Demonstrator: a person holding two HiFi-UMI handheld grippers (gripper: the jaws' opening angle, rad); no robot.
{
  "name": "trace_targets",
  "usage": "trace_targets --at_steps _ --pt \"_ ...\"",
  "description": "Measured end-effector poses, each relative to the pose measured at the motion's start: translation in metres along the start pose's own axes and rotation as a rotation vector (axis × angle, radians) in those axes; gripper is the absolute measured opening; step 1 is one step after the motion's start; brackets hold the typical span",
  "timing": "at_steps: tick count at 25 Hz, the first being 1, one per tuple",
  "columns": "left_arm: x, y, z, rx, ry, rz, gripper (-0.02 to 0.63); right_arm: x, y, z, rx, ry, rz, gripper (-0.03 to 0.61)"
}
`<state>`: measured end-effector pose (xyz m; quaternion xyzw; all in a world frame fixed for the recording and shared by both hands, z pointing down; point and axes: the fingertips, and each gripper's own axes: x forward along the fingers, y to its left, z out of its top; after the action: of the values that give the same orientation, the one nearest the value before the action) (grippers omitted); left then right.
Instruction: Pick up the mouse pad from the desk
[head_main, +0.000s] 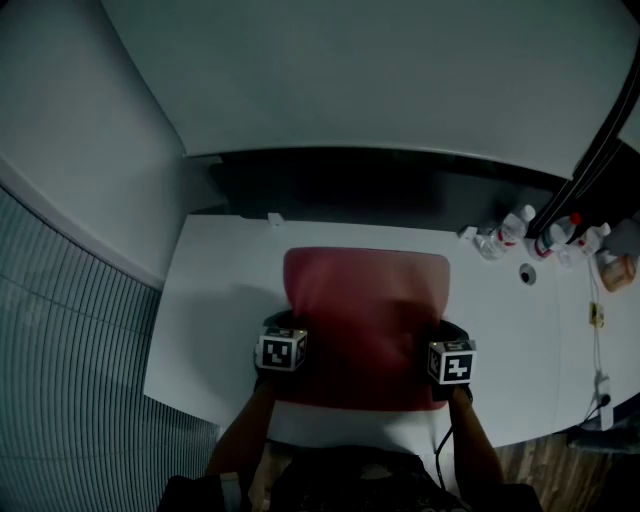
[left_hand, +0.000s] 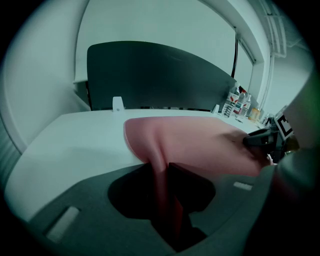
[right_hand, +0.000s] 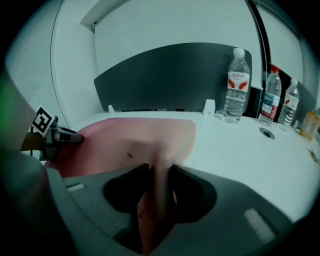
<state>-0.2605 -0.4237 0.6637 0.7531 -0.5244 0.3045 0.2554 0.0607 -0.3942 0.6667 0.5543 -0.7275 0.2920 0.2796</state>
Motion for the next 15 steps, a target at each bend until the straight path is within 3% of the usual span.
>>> trace_targets --at_steps 2,15 --pt "0.001 -0.001 0.001 0.007 -0.002 0.0 0.11 0.0 0.005 0.002 -0.014 -0.001 0.019 0.117" --pt "-0.002 -0.011 0.003 0.007 0.006 -0.049 0.066 -0.009 0.019 0.012 0.014 -0.051 0.11 0.064"
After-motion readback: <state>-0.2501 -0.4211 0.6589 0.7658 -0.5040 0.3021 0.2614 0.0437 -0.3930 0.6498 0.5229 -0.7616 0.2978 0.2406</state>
